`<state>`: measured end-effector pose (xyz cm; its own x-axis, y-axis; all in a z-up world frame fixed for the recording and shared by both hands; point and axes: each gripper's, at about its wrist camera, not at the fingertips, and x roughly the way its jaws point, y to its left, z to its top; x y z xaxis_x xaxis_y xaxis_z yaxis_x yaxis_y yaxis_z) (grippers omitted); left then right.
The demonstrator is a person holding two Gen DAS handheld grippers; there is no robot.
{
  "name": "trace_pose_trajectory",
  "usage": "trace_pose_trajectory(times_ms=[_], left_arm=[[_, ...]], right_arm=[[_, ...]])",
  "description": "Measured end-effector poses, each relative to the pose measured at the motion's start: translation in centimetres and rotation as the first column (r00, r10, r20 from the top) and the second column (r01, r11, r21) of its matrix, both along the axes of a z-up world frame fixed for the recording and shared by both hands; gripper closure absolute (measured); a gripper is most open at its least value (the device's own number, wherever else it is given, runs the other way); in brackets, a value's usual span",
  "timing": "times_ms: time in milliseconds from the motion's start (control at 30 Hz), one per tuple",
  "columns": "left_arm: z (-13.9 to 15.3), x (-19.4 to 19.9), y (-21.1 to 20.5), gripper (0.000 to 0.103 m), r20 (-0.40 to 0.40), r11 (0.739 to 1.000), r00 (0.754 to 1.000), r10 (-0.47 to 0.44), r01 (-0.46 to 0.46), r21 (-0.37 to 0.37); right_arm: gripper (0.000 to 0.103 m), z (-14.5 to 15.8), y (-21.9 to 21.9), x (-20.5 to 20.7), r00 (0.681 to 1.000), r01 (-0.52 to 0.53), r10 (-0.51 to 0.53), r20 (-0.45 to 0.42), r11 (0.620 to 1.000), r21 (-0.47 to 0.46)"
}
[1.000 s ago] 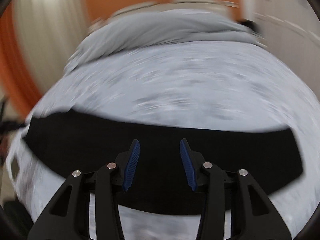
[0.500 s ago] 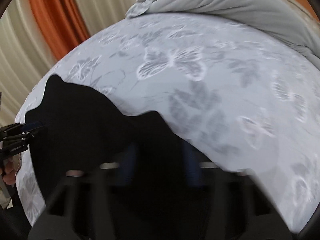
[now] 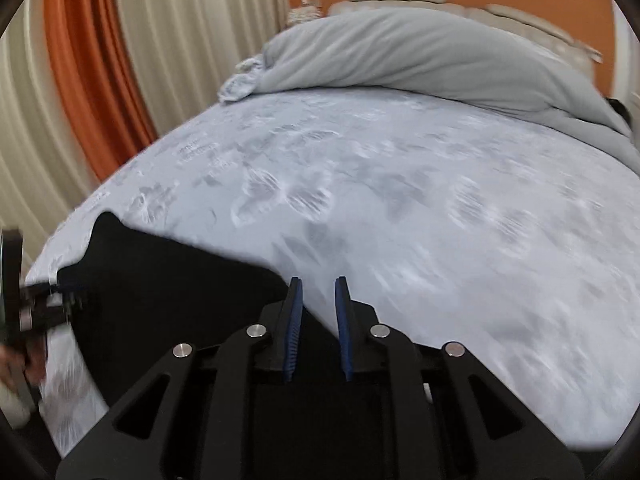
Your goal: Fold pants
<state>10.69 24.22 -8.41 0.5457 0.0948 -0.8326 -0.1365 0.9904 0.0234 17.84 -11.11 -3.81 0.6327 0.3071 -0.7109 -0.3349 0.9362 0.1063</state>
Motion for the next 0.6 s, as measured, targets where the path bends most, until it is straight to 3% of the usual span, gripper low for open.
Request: trace_pose_trajectory(times_ms=[100,200,267,333,400,467,500,533,600], left_arm=[[2.0,-1.2,-0.7,0.056,0.031,1.000,1.000,-0.003,0.004,-0.016],[4.1,-2.3,-2.9,0.049,0.063,0.999,0.997,-0.033,0.034,-0.011],[5.5,-3.1,-5.2,0.046,0.088,0.998,0.994,-0.063,0.064,-0.007],[6.6,-4.0,-7.7,0.039,0.106,0.996,0.991,-0.086,0.088,-0.015],[7.3,-4.6,-10.4,0.038,0.116,0.993,0.987,-0.109,0.114,-0.034],[7.3,-4.9,-13.0,0.038,0.116,0.989,0.986,-0.124,0.131,-0.062],[7.1,-4.9,-14.6,0.038,0.106,0.987,0.986,-0.129,0.138,-0.084],[6.9,-4.9,-15.8,0.038,0.100,0.984,0.986,-0.134,0.144,-0.101],[6.2,-5.1,-18.6,0.034,0.104,0.983,0.984,-0.145,0.155,-0.101]], right_arm=[[0.087,-2.1,-4.1,-4.5,0.996,0.016,-0.024,-0.086,0.996,-0.093],[0.090,-6.6,-12.6,-7.0,0.956,0.214,-0.251,-0.155,0.952,-0.217],[0.091,-6.2,-19.6,-8.9,0.894,0.404,-0.420,-0.154,0.907,-0.121],[0.086,-3.5,-22.9,-11.1,0.849,0.510,-0.523,-0.083,0.850,-0.134],[0.084,-2.1,-24.2,-13.0,0.860,0.502,-0.509,-0.035,0.857,-0.116],[0.077,-3.1,-26.7,-14.5,0.841,0.526,-0.537,-0.066,0.840,-0.136],[0.077,-4.2,-28.1,-14.8,0.822,0.541,-0.561,-0.097,0.823,-0.172],[0.077,-5.9,-30.6,-15.5,0.774,0.581,-0.620,-0.132,0.777,-0.243],[0.077,-6.7,-34.8,-17.6,0.718,0.640,-0.680,-0.146,0.728,-0.244]])
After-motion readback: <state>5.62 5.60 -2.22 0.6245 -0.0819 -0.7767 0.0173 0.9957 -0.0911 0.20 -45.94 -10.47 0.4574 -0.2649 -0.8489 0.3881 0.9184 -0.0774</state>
